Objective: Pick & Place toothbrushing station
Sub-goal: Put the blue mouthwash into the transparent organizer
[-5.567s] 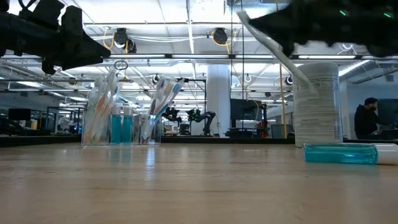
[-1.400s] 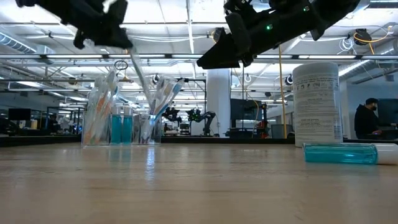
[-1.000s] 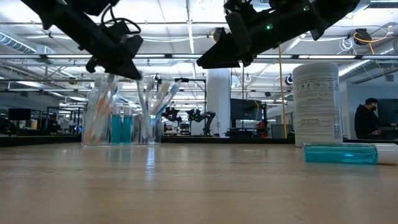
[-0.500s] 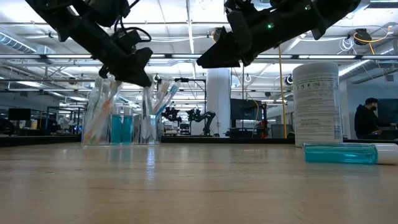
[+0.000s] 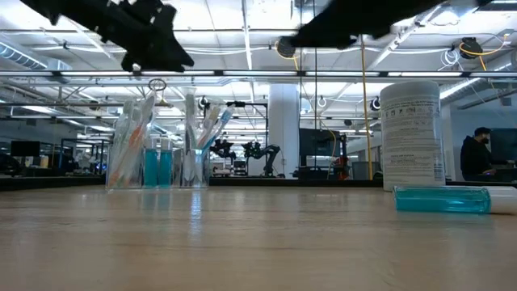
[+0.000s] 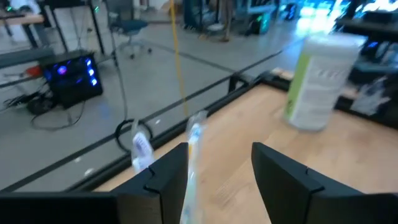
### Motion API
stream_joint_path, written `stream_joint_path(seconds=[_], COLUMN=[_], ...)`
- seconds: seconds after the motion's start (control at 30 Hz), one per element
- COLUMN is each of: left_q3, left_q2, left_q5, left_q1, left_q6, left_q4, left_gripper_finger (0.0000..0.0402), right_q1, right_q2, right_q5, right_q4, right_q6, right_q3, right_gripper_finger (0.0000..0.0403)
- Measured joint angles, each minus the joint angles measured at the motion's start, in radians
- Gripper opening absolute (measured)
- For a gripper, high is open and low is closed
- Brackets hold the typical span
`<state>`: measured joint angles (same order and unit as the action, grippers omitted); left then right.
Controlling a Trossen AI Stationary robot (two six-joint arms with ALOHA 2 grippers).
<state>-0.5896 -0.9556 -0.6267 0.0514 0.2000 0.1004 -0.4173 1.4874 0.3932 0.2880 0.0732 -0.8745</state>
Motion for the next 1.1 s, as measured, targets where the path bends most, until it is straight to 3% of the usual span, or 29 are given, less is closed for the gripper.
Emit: stream_joint_path(seconds=[0.1,0.3,0.47,0.7,0.83,1.1], left_q3=[0.0,0.0,0.0,0.0,0.0,0.0], left_q2=[0.047,0.073,0.06,0.044,0.034,0.03], left_q5=[0.004,0.047,0.047,0.047,0.046,0.046], left_q1=[-0.032,-0.092,-0.12,-0.137,-0.137,-0.136], left_q6=[-0.005,0.012,0.017,0.018,0.031,0.045], left_q4=[0.0,-0.001,0.003,0.0,0.005,-0.001], left_gripper_finger=[0.0184,0.0184,0.0184,0.0184,0.0184,0.0184], right_q1=[-0.079,-0.183,-0.23,-0.281,-0.295,-0.307], right_q2=[-0.006,0.0,0.0,0.0,0.0,-0.004], right_q5=[0.021,0.024,0.027,0.026,0.025,0.083], right_q4=[-0.177,-0.548,-0.722,-0.65,-0.513,-0.231], right_q6=[-0.144,-0.581,-0.713,-0.922,-1.021,-0.933], right_q3=[0.0,0.0,0.002,0.117,0.214,0.382], right_gripper_finger=[0.0164,0.0164,0.0164,0.0165,0.0165,0.0164])
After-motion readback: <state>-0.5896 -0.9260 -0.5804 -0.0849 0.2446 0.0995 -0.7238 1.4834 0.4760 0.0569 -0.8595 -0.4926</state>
